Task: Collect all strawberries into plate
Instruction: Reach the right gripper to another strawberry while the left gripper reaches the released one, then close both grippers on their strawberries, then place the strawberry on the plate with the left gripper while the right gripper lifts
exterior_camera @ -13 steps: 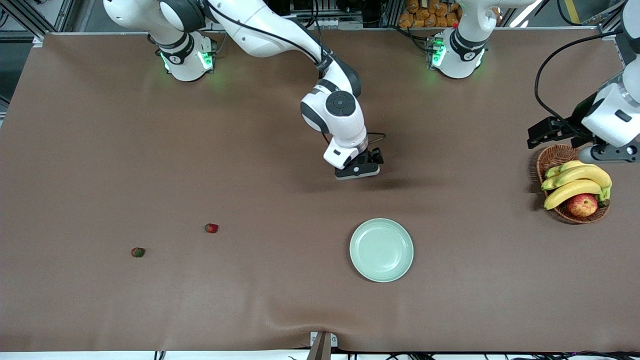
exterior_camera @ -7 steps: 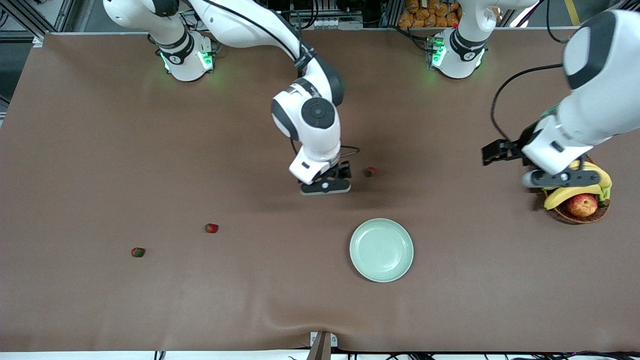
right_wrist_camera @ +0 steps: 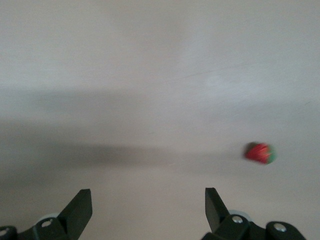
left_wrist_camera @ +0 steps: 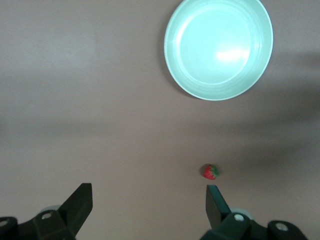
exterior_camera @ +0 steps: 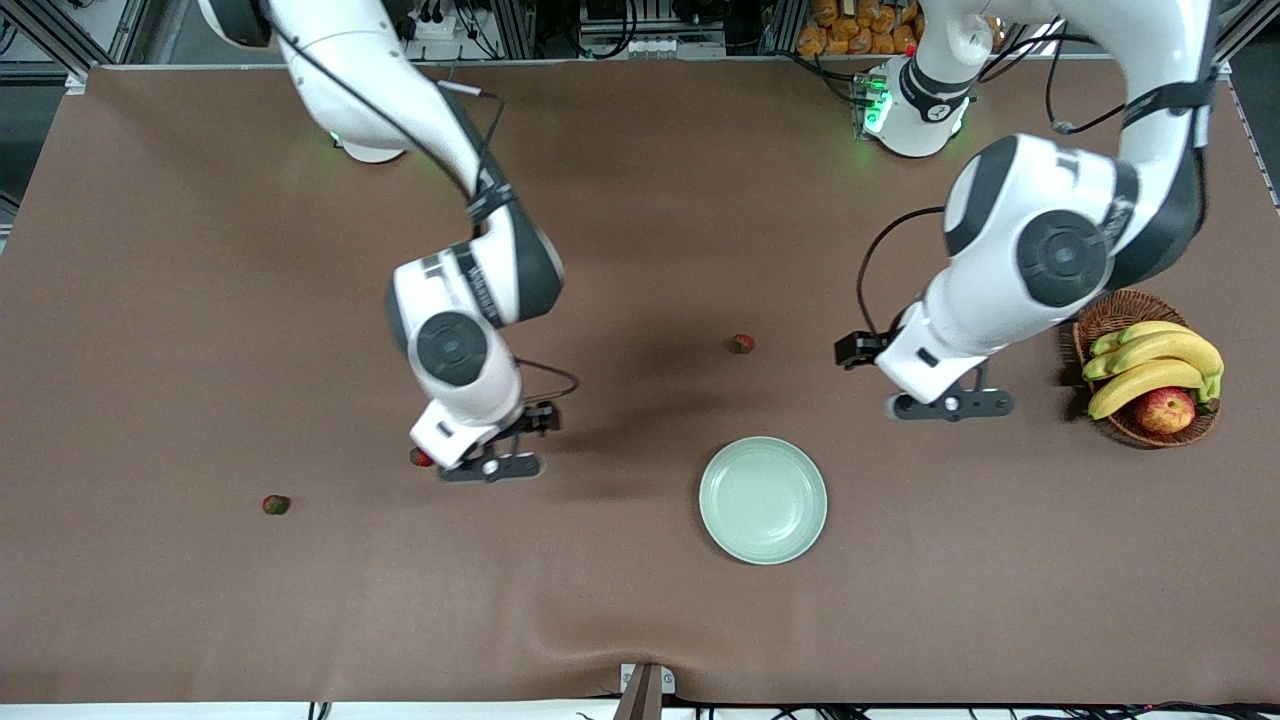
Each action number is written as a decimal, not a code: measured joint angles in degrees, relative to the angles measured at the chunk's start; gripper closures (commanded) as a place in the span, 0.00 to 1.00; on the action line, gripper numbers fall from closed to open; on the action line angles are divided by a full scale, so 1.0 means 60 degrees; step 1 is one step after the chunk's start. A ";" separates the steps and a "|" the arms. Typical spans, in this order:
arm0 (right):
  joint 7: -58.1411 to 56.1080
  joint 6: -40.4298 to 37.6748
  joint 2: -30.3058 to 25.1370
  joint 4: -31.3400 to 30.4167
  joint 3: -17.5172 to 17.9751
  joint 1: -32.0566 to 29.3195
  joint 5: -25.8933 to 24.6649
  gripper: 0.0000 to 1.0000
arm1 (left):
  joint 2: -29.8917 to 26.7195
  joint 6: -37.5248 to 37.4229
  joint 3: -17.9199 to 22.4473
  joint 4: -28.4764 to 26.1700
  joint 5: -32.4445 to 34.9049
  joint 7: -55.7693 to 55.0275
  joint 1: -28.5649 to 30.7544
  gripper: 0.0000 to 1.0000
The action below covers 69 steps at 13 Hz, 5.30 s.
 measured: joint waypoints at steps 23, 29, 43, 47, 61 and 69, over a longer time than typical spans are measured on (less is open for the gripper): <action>-0.6151 0.2531 0.0702 -0.1924 0.0566 -0.1973 0.0063 0.00 | 0.2433 0.4598 0.0104 -0.2484 0.0454 -0.2490 -0.2717 0.14; -0.6151 0.2524 0.0702 -0.2211 0.0605 -0.1975 0.0212 0.00 | 0.2245 0.4599 0.0070 -0.2848 0.0460 -0.2933 -0.2786 0.32; -0.6148 0.2321 0.0702 -0.2223 0.0604 -0.2009 0.0764 0.40 | 0.2228 0.4607 -0.0005 -0.2982 0.0460 -0.2967 -0.2787 0.46; -0.6147 0.2324 0.0687 -0.2220 0.0581 -0.2035 0.0897 0.98 | 0.2228 0.4612 -0.0031 -0.3028 0.0460 -0.3004 -0.2807 0.71; -0.6152 0.2318 -0.0504 -0.1875 0.0726 -0.1910 0.1305 0.99 | 0.2262 0.3726 0.0097 -0.0160 0.0482 -0.1643 -0.0997 0.90; -0.4576 0.1424 -0.1284 -0.2206 0.0808 -0.0339 0.1352 1.00 | 0.4009 0.6037 0.0040 0.1021 0.0482 -0.1266 -0.0552 0.00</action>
